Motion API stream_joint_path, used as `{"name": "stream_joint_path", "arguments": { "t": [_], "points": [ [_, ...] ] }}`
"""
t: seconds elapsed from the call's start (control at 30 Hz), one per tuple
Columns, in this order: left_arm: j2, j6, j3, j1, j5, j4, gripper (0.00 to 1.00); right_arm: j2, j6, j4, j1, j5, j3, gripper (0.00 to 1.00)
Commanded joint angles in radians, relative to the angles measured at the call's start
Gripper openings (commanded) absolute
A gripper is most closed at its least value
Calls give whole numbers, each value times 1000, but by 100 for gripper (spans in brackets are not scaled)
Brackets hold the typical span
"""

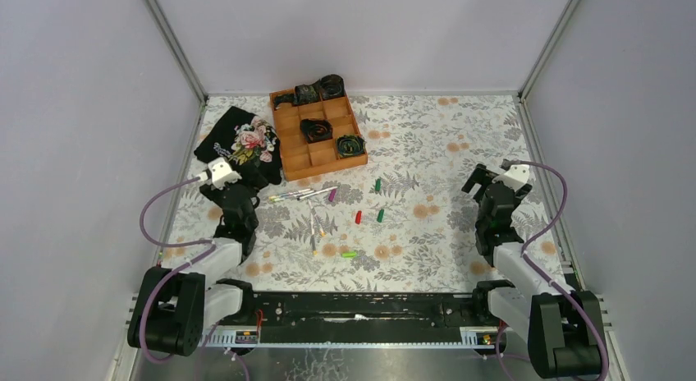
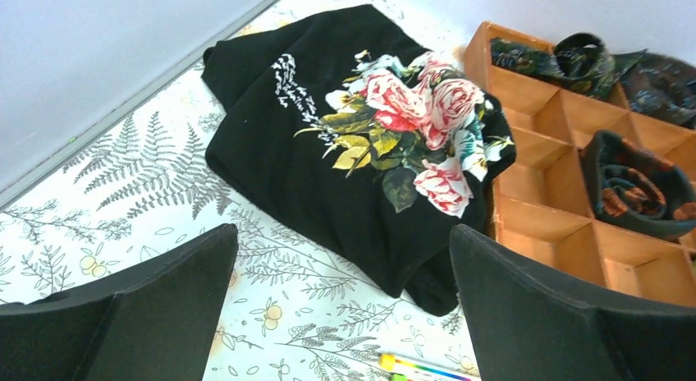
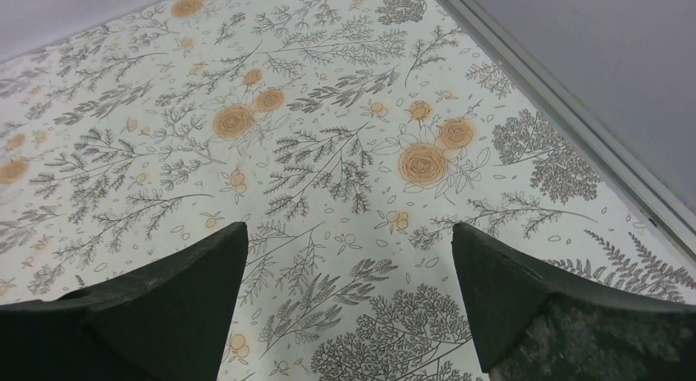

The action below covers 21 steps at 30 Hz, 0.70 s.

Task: Insert the pens into the pen caps

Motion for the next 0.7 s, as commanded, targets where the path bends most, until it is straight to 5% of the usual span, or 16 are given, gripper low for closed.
{"name": "stream_joint_path", "arguments": {
  "t": [0.0,0.17,0.3,0.4,0.53,0.67],
  "points": [
    [-8,-65,99,-3,-82,-202,100,-65,89,-64,5,41,21,99],
    [6,-293,313,-5,-55,-654,100,-138,207,-167,5,32,42,99],
    [-10,-449,364,-5,165,-779,100,-163,158,-155,4,-180,64,99],
    [-72,-422,321,-39,380,-713,100,-153,139,-199,5,-329,111,99],
    [-106,-349,328,-227,401,-826,99,-100,178,-328,5,-583,216,98],
    [-53,-357,347,-487,298,-978,91,-50,229,-423,26,-756,255,85]
  ]
}}
